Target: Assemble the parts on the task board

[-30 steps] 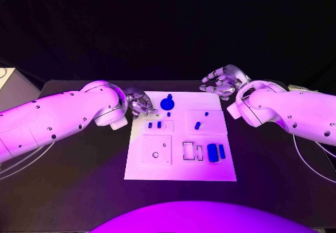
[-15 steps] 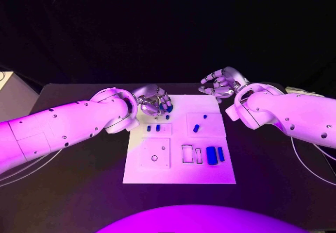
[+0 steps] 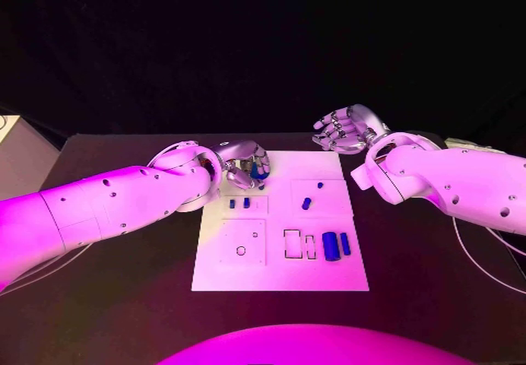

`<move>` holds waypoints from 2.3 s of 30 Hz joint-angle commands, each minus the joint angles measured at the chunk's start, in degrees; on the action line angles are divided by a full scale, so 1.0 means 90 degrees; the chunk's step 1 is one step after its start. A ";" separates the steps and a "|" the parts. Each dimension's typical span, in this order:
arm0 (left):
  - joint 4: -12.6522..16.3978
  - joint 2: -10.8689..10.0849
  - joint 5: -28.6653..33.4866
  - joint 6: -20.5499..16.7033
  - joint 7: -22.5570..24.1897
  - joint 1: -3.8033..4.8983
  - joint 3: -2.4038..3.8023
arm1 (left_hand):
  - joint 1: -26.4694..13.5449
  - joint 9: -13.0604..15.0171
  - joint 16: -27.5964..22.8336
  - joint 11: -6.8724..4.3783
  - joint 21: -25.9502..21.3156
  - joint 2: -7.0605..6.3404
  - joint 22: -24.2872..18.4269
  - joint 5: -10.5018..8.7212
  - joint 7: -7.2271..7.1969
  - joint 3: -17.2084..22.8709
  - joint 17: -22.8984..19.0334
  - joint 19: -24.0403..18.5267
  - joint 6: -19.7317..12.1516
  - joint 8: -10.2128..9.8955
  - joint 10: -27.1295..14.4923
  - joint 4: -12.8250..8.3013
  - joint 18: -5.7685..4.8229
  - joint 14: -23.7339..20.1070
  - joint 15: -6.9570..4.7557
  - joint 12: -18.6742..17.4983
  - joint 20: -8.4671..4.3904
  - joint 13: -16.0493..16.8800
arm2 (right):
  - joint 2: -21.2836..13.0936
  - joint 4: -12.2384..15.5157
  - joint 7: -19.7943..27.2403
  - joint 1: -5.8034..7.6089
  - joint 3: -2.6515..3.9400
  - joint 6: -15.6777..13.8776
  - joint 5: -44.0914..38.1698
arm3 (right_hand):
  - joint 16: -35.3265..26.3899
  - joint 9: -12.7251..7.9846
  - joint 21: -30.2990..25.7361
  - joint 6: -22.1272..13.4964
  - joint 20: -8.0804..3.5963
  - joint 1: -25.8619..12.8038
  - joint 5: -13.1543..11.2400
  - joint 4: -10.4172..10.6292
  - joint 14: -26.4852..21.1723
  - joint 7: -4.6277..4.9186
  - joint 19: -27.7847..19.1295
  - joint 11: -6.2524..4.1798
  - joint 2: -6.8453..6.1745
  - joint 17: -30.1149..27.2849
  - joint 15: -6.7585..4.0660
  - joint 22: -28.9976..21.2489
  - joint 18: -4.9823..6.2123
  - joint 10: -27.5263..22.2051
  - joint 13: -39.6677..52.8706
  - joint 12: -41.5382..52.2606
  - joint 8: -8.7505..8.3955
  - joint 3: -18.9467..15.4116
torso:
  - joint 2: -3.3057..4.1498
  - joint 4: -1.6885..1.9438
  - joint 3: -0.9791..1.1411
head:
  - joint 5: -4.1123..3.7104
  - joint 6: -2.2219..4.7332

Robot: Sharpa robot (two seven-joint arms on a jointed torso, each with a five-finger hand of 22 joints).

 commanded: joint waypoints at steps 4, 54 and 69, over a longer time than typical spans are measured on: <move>-0.0157 0.0116 -0.0828 0.0208 -0.0042 -0.0011 -0.0018 | 0.0011 -0.0061 0.0063 -0.0001 0.0018 -0.0060 0.0005 -0.0036 -0.0034 -0.0033 -0.0036 0.0056 0.0092 -0.0064 0.0027 -0.0025 0.0094 0.0028 -0.0009 -0.0033 -0.0012 -0.0033 | 0.0036 -0.0046 0.0576 -0.0003 0.0000 -0.0024 0.0470 | -0.1024 -0.0134 -0.0495 -0.0187 0.0197 -0.0211 0.0039 -0.0267 -0.0164 0.0154 -0.0179 0.0163 0.0056 -0.0676 0.0190 -0.0652 0.0072 0.0087 -0.1144 -0.0626 0.0113 0.0179 | -0.0002 0.0009 0.0002 | -0.0010 -0.0001; -0.0670 0.0513 -0.1172 0.0618 0.0040 -0.0182 -0.0043 | 0.0026 -0.0499 0.1234 -0.0233 0.0717 0.0290 0.0755 -0.0070 -0.0076 0.0237 0.0602 0.0557 0.1316 -0.0649 0.1295 -0.0259 0.0007 0.0982 -0.0206 -0.0804 -0.0164 -0.0577 | 0.0097 -0.0060 0.0750 -0.0003 0.0000 0.0067 0.0690 | -0.1722 -0.0414 -0.0502 -0.0221 0.0313 -0.0383 0.0090 -0.0532 -0.0106 0.0246 -0.0324 0.0257 0.0185 -0.1234 0.0302 -0.1389 0.0080 0.0093 -0.1938 -0.0918 -0.0024 0.0186 | -0.0009 0.0013 0.0003 | -0.0060 -0.0085; -0.0601 0.0430 -0.1106 0.0106 0.0082 -0.0191 -0.0041 | 0.0258 -0.0428 0.1741 -0.0386 0.1492 0.0566 0.1830 -0.0091 -0.0148 0.0405 0.1606 0.1479 0.1849 -0.0768 0.2154 -0.0584 -0.0197 0.1912 -0.0373 -0.1328 -0.0324 -0.0578 | 0.0102 -0.0064 0.0734 -0.0003 0.0000 0.0101 0.0690 | -0.1735 -0.0421 -0.0502 -0.0213 0.0314 -0.0397 0.0091 -0.0530 -0.0099 0.0249 -0.0326 0.0259 0.0193 -0.1247 0.0303 -0.1411 0.0080 0.0099 -0.1956 -0.0920 -0.0024 0.0182 | -0.0010 0.0012 0.0000 | -0.0051 -0.0066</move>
